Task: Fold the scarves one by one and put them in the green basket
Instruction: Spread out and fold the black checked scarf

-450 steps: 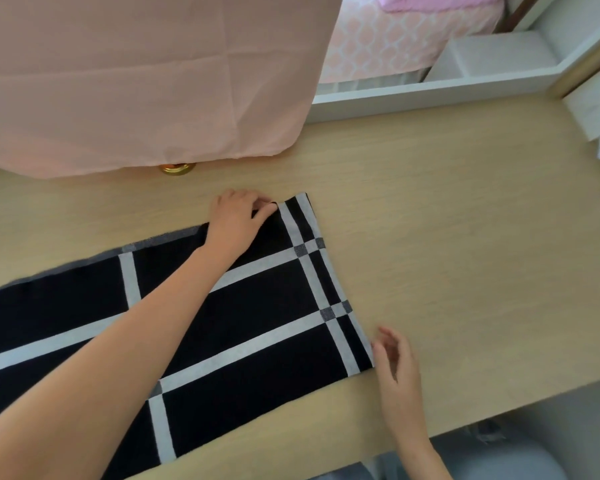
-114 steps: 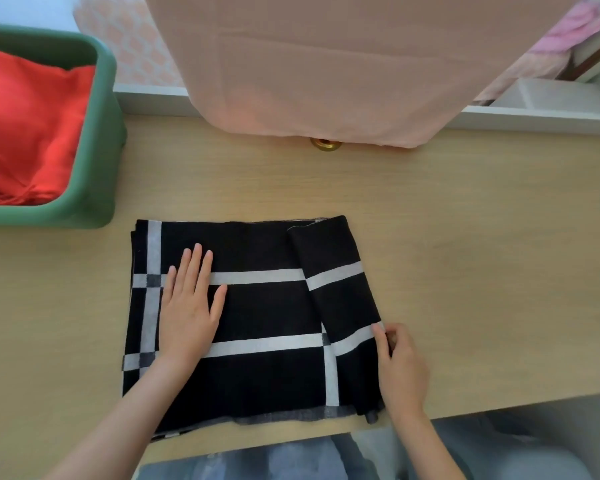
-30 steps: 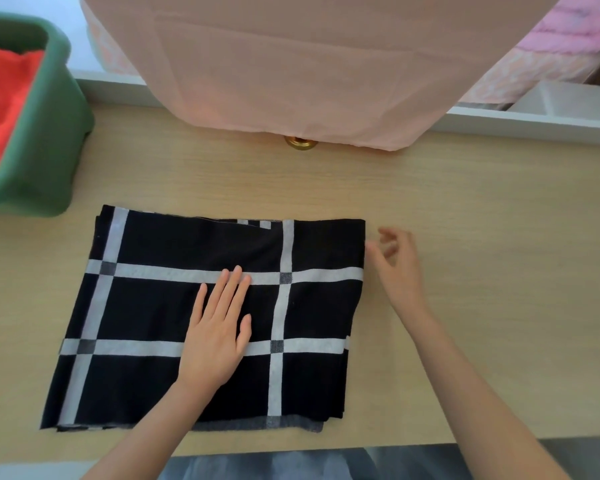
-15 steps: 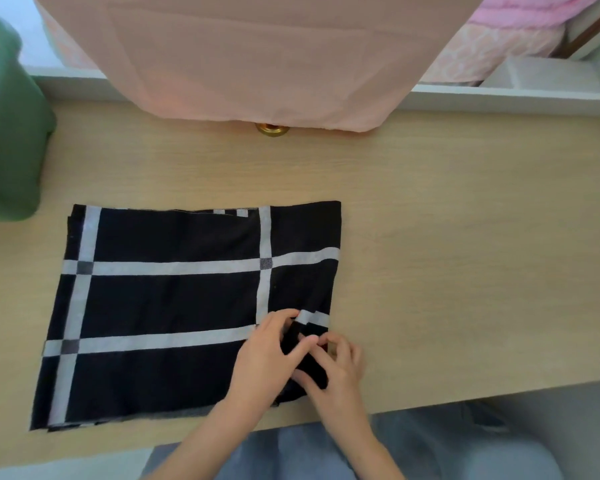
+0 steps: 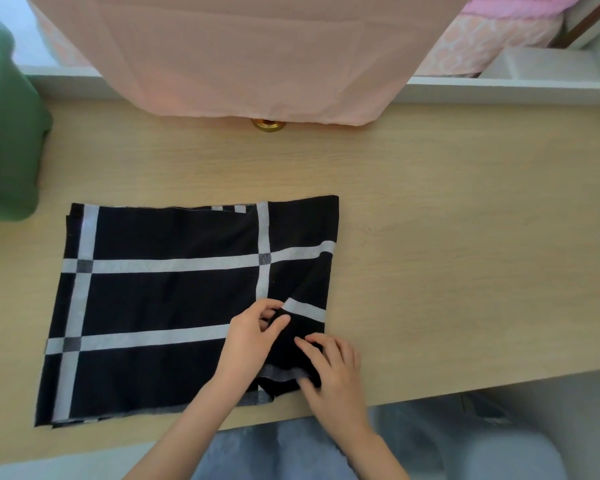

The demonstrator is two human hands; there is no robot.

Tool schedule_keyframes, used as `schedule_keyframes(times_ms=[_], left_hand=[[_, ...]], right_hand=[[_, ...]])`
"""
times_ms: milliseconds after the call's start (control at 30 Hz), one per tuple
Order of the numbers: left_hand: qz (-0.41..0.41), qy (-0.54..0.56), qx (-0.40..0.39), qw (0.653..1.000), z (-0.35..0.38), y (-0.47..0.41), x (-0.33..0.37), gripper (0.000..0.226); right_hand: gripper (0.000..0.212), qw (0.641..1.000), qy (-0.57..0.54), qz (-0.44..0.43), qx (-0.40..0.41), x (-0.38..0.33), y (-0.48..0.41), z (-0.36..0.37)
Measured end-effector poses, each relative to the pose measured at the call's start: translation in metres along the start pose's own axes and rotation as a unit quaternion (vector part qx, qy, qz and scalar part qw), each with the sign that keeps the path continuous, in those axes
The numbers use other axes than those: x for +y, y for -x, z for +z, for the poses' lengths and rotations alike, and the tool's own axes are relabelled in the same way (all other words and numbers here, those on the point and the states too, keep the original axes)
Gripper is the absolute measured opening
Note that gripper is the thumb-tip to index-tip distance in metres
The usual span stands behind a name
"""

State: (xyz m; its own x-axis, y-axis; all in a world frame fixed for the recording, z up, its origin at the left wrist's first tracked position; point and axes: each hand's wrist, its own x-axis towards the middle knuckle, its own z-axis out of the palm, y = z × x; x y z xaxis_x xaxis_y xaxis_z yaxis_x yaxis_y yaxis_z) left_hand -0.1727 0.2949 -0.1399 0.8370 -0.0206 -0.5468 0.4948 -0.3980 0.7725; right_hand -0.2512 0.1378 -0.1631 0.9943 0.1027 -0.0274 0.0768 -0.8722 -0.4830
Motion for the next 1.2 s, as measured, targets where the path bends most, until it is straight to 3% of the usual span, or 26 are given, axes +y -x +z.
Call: schedule_keyframes(times_ms=[133,200,267,333,433,533,633,700,800,867,967,1100,1200], left_hand=[[0.007,0.005,-0.016,1.0,-0.002,0.001,0.001,0.016],[0.084,-0.046,0.03,0.995,-0.002,0.003,0.002,0.024],[0.207,-0.198,0.091,0.954,-0.005,-0.003,-0.009,0.039],[0.259,-0.359,0.093,0.892,-0.009,-0.012,-0.027,0.05],[0.261,-0.459,0.072,0.846,-0.006,-0.016,-0.047,0.056],[0.266,-0.47,0.078,0.838,-0.004,-0.017,-0.048,0.057],[0.26,-0.462,0.093,0.843,-0.003,-0.016,-0.043,0.061],[0.258,-0.466,0.112,0.839,-0.003,-0.019,-0.037,0.06],[0.225,-0.487,0.141,0.832,-0.011,-0.034,-0.031,0.06],[0.19,-0.486,0.146,0.84,-0.021,-0.049,-0.03,0.063],[0.179,-0.472,0.143,0.851,-0.032,-0.06,-0.031,0.065],[0.187,-0.395,0.183,0.881,-0.049,-0.064,-0.022,0.059],[0.24,-0.386,0.204,0.867,-0.06,-0.081,-0.007,0.049]], right_hand=[[0.033,0.999,-0.018,-0.02,0.021,-0.002,-0.006,-0.006],[0.028,0.998,-0.046,0.007,0.048,0.001,-0.004,-0.011],[0.027,0.976,-0.13,0.146,0.098,0.008,0.003,-0.022],[0.038,0.925,-0.187,0.305,0.128,0.017,0.016,-0.03],[0.051,0.907,-0.211,0.354,0.088,0.027,0.028,-0.036],[0.057,0.923,-0.239,0.301,-0.013,0.032,0.03,-0.042],[0.065,0.873,-0.383,0.297,-0.058,0.035,0.017,-0.062],[0.053,0.849,-0.415,0.324,-0.036,0.032,-0.004,-0.067],[0.044,0.883,-0.32,0.344,-0.019,0.029,-0.044,-0.053],[0.025,0.92,-0.222,0.322,-0.002,0.029,-0.062,-0.042],[0.01,0.936,-0.154,0.315,0.034,0.03,-0.066,-0.037],[0.021,0.927,-0.19,0.321,0.04,0.032,-0.067,-0.045],[0.041,0.912,-0.241,0.327,0.054,0.032,-0.096,-0.052]])
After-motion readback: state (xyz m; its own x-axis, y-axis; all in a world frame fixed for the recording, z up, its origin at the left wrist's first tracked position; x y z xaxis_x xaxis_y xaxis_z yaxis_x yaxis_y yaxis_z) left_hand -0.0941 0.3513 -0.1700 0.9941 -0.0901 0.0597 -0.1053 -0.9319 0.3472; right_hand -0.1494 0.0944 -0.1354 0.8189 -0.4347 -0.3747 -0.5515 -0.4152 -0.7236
